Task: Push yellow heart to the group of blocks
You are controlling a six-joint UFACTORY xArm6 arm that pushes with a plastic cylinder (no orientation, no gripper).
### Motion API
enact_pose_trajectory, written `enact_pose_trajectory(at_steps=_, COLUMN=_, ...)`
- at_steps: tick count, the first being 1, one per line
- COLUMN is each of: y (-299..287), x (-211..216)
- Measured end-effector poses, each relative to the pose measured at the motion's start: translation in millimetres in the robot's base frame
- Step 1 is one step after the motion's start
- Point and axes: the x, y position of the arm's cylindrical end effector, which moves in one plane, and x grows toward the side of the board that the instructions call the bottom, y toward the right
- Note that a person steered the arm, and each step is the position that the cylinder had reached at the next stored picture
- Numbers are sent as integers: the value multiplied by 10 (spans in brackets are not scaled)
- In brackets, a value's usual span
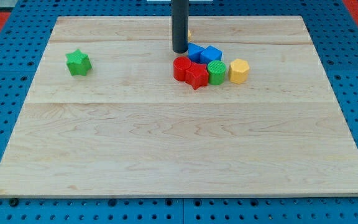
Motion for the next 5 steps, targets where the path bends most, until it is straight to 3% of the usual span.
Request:
enact_pose_trajectory(at_steps=3, y=-879, x=-30)
enact_pose_trajectory(at_steps=5, y=-679, x=-461)
